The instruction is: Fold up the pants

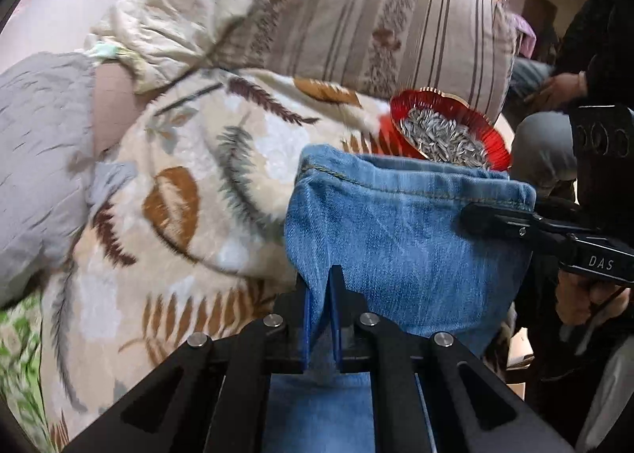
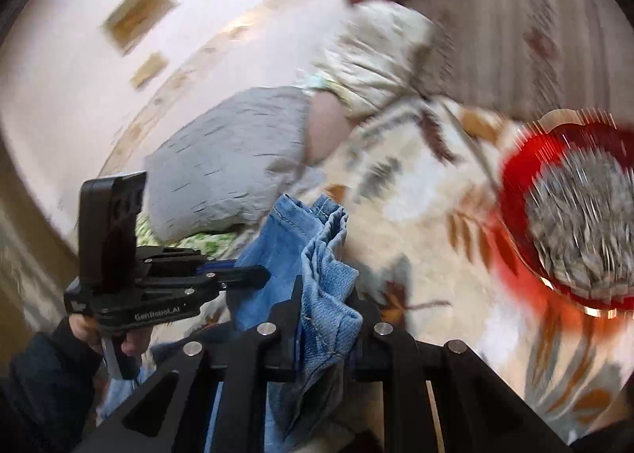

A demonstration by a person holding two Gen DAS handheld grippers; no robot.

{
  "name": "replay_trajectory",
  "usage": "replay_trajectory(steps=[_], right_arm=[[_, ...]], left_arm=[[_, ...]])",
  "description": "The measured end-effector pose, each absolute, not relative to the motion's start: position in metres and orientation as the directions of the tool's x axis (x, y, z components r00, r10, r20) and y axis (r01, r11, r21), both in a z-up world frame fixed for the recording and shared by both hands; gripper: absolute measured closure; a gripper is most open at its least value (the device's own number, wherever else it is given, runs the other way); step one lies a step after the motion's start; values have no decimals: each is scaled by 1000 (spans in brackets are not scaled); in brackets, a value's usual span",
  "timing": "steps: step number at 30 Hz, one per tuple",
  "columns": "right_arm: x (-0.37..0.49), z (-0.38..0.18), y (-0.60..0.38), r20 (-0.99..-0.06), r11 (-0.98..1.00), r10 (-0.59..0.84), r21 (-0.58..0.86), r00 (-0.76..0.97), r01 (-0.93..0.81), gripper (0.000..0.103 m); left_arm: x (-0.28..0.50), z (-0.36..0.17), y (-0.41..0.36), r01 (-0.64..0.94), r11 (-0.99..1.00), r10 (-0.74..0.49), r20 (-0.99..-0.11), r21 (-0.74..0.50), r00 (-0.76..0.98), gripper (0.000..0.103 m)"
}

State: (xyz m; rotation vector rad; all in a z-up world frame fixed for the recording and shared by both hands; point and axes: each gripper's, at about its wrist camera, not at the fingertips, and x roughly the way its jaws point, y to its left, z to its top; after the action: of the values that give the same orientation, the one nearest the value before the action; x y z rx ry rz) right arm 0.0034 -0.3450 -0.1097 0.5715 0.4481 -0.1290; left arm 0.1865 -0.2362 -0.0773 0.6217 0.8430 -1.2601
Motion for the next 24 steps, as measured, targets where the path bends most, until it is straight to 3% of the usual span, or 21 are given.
replay_trajectory(steps=[5, 7, 8, 9, 11, 19, 24], right_arm=[[6, -80, -286, -384, 938, 66, 339, 921, 74, 87], [14, -77, -269, -389, 950, 80, 308, 918, 47, 87], [15, -76, -262, -388, 956, 80, 291, 918, 40, 87], [19, -74, -255, -386, 960, 83, 278, 919, 30, 87], [22, -72, -239, -383, 970, 81, 242, 920, 15, 87], [33, -93, -166, -408, 991, 109, 114, 907, -68, 87], [49, -134, -112, -516, 984, 167, 30, 840, -177, 87]], left_arm=[[182, -65, -174, 957, 277, -603, -790, -82, 107, 94], [187, -67, -157, 933, 347, -608, -779, -89, 152, 87], [191, -66, -145, 910, 401, -617, -765, -106, 183, 78], [195, -65, -137, 888, 446, -619, -755, -111, 217, 52], [203, -61, -118, 832, 541, -614, -733, -120, 294, 13], [204, -23, 0, 669, 721, -593, -659, -180, 462, 12], [186, -20, 59, 577, 797, -536, -649, -179, 539, 12]])
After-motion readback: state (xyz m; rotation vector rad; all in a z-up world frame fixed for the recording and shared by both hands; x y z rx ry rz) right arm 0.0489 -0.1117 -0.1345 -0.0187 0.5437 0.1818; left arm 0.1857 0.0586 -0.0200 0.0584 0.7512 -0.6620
